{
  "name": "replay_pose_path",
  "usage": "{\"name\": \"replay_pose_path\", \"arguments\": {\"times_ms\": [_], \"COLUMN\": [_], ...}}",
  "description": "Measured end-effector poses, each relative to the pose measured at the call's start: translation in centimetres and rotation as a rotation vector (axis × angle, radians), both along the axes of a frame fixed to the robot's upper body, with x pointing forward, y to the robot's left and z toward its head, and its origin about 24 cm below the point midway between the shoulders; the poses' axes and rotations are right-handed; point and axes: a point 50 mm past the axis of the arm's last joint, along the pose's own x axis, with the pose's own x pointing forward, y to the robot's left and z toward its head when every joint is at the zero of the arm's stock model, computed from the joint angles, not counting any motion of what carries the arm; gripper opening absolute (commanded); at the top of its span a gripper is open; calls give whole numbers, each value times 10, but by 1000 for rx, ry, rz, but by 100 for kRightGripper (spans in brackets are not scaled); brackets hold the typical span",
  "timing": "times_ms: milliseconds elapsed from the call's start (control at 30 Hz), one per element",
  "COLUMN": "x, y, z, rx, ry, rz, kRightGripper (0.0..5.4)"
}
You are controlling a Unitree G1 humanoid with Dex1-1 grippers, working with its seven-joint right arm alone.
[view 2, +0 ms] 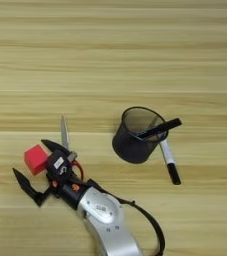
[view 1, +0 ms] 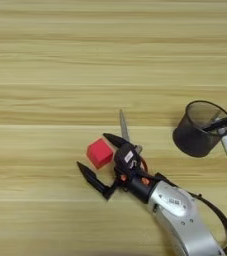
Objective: Move the objects on the table
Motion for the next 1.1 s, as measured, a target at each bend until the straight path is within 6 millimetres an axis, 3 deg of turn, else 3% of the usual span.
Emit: {"name": "replay_pose_path", "arguments": {"times_ms": [233,1100], "x": [1,1], "y": [0,1], "z": [0,0], "rx": [-1,0], "ry": [0,2], "rz": [1,6], "kRightGripper": [508,235]}}
